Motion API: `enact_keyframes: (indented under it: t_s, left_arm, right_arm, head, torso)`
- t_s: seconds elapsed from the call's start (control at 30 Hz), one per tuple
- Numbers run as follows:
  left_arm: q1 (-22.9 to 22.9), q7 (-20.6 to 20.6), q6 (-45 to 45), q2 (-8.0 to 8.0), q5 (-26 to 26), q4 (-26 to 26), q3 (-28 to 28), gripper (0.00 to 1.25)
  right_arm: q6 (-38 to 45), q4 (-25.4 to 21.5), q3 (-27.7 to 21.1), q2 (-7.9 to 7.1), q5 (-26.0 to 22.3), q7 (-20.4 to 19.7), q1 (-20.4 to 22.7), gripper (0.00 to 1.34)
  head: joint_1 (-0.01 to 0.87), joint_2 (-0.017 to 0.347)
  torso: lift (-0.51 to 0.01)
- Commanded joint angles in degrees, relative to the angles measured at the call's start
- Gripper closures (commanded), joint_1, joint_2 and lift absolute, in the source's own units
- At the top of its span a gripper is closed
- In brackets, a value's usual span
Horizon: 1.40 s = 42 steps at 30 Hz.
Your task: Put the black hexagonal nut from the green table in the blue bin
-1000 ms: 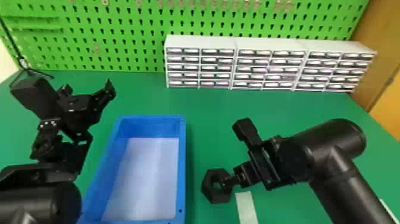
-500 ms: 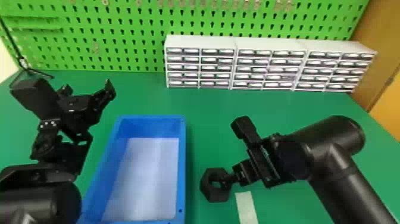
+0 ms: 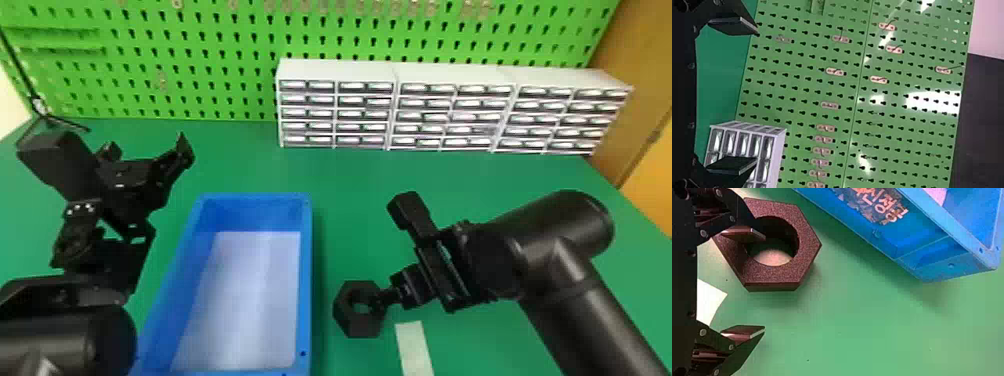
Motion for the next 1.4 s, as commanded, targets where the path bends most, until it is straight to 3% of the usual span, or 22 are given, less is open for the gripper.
enact_keyframes:
  t_s: [0.0, 1.37]
  left_arm:
    - [0.1, 0.0, 0.0, 0.0, 0.0, 0.0, 0.0, 0.12]
    - [0.0, 0.0, 0.0, 0.0, -0.1, 0.0, 0.0, 0.12]
  right_arm:
    - [0.1, -0.4, 0.0, -0.02, 0.0, 0.0, -0.1, 0.44]
    - [-3.6, 0.2, 0.5, 0.16, 2.9, 1.2, 0.1, 0.44]
  head:
    - [0.692, 0.008]
    - [0.692, 0.008]
  torso:
    - [-0.097]
    - [-0.097]
